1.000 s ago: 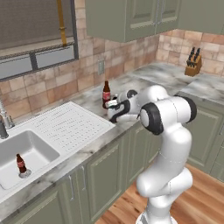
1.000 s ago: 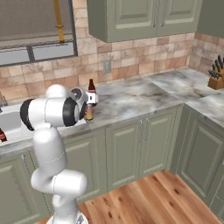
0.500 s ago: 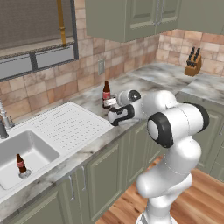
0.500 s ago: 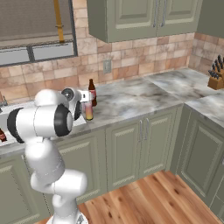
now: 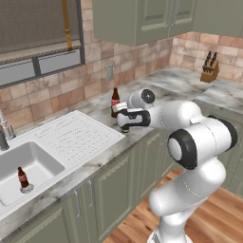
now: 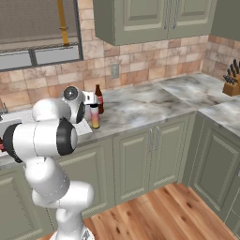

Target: Place the large bottle from the dining counter next to the other large bottle outside the sink, and place the small bottle from the dining counter next to the other small bottle inside the sink.

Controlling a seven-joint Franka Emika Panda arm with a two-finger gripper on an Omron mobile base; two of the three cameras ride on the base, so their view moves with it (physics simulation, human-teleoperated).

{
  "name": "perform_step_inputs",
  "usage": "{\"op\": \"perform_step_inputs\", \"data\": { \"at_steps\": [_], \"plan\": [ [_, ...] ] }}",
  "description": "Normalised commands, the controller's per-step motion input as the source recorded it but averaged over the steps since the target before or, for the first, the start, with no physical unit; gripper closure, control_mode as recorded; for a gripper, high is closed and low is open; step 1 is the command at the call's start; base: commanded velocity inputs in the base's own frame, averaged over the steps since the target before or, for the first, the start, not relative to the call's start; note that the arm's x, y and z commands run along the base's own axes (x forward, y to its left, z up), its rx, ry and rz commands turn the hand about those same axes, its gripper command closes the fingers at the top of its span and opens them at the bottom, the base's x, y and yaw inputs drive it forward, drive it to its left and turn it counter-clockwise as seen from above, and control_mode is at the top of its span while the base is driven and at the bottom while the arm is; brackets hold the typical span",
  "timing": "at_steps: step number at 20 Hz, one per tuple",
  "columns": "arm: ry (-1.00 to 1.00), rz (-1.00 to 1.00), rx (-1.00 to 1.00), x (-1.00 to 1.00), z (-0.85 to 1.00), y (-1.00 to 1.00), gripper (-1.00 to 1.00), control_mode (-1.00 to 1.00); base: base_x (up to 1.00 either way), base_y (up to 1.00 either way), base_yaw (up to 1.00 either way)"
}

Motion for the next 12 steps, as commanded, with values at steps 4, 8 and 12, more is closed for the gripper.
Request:
{"op": "perform_step_inputs", "data": {
  "at_steps": [4, 8, 12],
  "plan": [
    [0.13, 0.05, -0.02, -0.04, -0.05, 0.03, -1.00, -1.00, 0.00, 0.00, 0.00],
    [0.07, 0.08, -0.06, -0.42, -0.07, 0.11, -1.00, -1.00, 0.00, 0.00, 0.00],
    [0.01, 0.09, -0.11, -0.65, -0.23, 0.38, -1.00, -1.00, 0.00, 0.00, 0.00]
  ]
}}
